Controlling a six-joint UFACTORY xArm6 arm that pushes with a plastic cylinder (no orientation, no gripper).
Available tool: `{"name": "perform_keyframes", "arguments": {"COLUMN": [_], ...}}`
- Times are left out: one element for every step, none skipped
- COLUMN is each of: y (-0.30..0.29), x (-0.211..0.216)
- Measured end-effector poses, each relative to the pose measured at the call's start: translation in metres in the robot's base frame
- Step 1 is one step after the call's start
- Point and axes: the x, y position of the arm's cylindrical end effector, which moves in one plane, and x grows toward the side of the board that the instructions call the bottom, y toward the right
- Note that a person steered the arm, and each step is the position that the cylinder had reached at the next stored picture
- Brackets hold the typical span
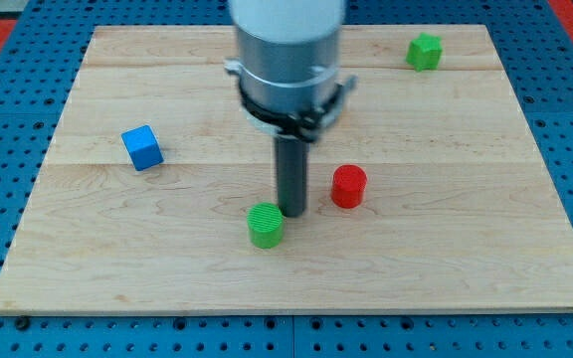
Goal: Place red circle to the right of blue triangle
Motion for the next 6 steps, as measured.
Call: {"name": "perform_keyframes", "arguments": {"y": [0.062,0.068,0.067,0.044,-0.001,0.008], "x": [-0.002,-0.05,-0.048,-0.021,-0.037,-0.056]}}
